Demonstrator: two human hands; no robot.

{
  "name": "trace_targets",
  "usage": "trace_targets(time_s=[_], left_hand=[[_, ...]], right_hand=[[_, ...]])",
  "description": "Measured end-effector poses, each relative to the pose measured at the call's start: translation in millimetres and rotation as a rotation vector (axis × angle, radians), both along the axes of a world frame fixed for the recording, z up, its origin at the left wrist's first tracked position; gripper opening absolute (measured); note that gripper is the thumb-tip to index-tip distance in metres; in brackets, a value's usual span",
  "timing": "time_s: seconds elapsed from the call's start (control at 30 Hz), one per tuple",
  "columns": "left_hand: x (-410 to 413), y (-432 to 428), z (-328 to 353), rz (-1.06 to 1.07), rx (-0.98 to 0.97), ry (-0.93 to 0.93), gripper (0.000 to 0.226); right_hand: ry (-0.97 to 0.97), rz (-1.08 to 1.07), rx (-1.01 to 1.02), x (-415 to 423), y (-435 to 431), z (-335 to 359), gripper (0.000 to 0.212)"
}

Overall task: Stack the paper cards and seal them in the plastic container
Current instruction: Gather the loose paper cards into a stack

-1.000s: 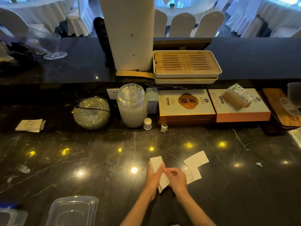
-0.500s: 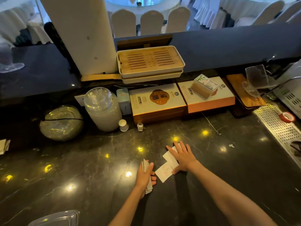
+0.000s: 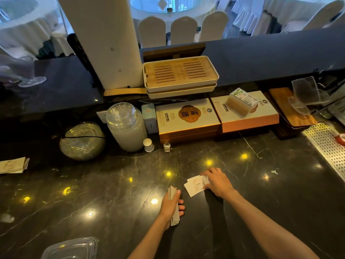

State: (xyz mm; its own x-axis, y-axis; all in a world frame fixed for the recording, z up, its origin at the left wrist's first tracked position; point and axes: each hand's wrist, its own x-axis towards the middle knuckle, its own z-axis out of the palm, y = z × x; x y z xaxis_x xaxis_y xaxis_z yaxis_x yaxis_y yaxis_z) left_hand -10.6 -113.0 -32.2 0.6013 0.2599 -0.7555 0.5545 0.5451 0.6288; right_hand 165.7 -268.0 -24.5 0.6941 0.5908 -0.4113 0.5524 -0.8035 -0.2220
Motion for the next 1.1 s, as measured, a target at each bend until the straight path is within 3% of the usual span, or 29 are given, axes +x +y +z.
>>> trace_targets(time_s=[0.23,0.4,0.5,0.63,0.73,0.97,1.1], left_hand=[[-5.1,5.5,-5.7,0.055,-0.083,-0.003,0.04],[-9.9,12.8,-6.8,0.148,-0.163,-0.018,0.048],[-14.9,19.3,-5.9,0.184,-0.2,-0.009,0.054],[-30.2,33.5,-2.6,0.096,-0.31,0.04,0.068],[-41.8,48.6,2.0,-0.034,-0.365,0.041,0.085],[-44.3,59.1,35.5,-0.542,-0.476,0.043,0.098],[-51.0,49.6,53.1,-0.521,-0.704,-0.066,0.103]], right_hand=[[-0.035,0.04,-0.144,3.2,16.6,1.2,0.068],[-0.065,0.009,-0.192,-6.4,26.6,5.0,0.062],[0.003,-0.139,-0.061,-22.6,26.9,6.2,0.044],[0.352,-0.396,0.294,-56.8,19.3,11.4,0.032],[0.455,-0.231,0.382,-77.4,21.0,27.3,0.029],[0.451,0.249,0.254,-106.6,50.6,75.7,0.027],[0.417,0.199,0.315,-121.4,61.6,88.7,0.039]])
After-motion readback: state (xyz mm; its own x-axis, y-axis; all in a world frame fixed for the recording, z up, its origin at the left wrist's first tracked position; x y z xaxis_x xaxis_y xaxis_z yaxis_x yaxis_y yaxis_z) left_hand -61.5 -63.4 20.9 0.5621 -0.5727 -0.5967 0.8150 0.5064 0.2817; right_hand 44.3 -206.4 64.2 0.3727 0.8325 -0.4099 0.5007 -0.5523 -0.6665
